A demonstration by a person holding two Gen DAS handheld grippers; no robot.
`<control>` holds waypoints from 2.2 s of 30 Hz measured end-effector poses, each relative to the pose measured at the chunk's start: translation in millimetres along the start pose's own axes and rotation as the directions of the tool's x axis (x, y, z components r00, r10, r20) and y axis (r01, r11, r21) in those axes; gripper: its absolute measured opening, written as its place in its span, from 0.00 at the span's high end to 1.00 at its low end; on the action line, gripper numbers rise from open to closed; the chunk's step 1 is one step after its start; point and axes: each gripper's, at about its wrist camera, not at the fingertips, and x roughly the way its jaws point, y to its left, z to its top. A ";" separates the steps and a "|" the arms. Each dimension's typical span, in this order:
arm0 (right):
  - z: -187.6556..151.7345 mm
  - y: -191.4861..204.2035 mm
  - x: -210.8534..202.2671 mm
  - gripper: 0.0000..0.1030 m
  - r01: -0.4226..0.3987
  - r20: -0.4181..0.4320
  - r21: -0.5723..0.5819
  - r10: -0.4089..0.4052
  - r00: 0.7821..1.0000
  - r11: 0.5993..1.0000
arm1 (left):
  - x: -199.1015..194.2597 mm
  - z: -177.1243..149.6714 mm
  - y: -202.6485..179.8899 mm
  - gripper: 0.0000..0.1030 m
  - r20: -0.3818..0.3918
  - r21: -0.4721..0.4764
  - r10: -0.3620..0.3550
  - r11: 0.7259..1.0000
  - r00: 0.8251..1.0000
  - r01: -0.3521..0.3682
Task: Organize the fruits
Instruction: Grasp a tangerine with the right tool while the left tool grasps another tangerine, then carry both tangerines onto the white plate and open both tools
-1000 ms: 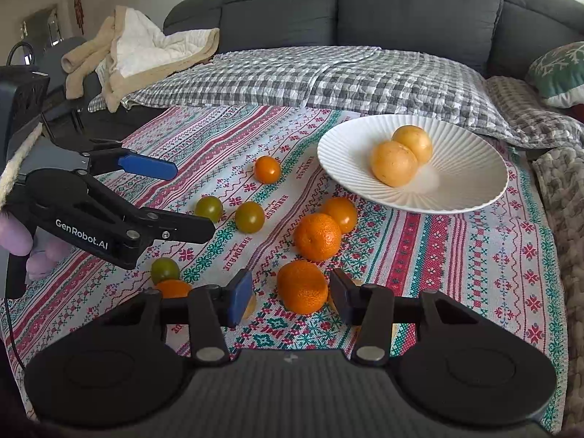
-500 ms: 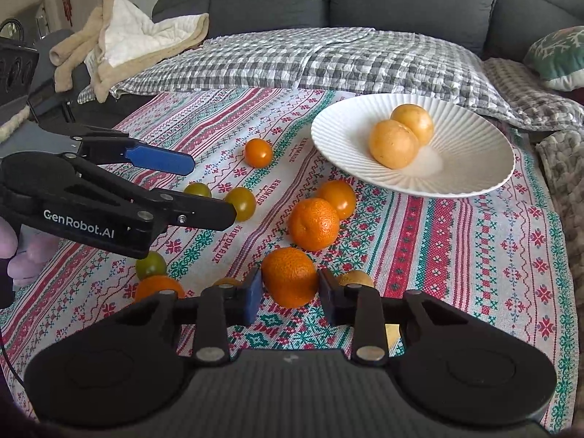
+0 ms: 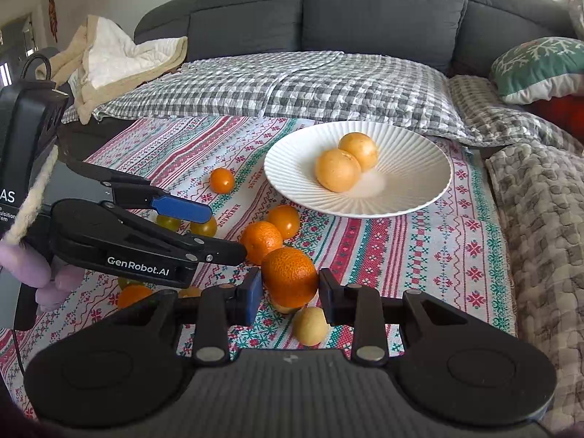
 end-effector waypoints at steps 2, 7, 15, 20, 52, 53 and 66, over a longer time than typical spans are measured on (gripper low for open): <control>-0.4 -7.4 -1.6 0.71 0.016 0.003 0.014 -0.016 1.000 1.000 | 5.1 1.6 -3.9 0.56 -0.014 -0.007 -0.006 1.000 1.000 0.006; 0.8 -19.8 -1.6 0.71 0.040 0.006 0.054 -0.041 0.999 0.998 | 14.6 3.4 -13.0 0.62 -0.034 -0.005 0.011 1.000 0.999 -0.011; -0.7 -23.5 -2.7 0.71 0.044 0.002 0.051 -0.045 0.999 0.998 | 27.1 7.2 -14.2 0.70 -0.047 -0.042 0.042 0.998 0.998 -0.044; -2.0 -22.9 -2.7 0.71 0.046 -0.002 0.039 -0.046 0.999 0.998 | 26.9 7.8 -17.4 0.72 -0.044 -0.039 0.055 0.998 0.997 -0.057; 43.7 -62.9 13.6 0.71 0.087 0.092 0.231 -0.111 0.990 0.969 | 2.0 49.5 -14.4 0.73 0.068 -0.106 0.039 0.994 0.997 -0.031; 45.9 -67.9 16.2 0.71 0.083 0.096 0.247 -0.109 0.989 0.965 | 5.2 52.2 -17.1 0.73 0.070 -0.102 0.036 0.994 0.997 -0.029; 51.3 -116.3 43.6 0.71 -0.019 0.106 0.468 -0.035 0.994 0.883 | 68.7 78.4 -37.3 0.73 0.030 -0.105 0.029 0.994 0.999 -0.026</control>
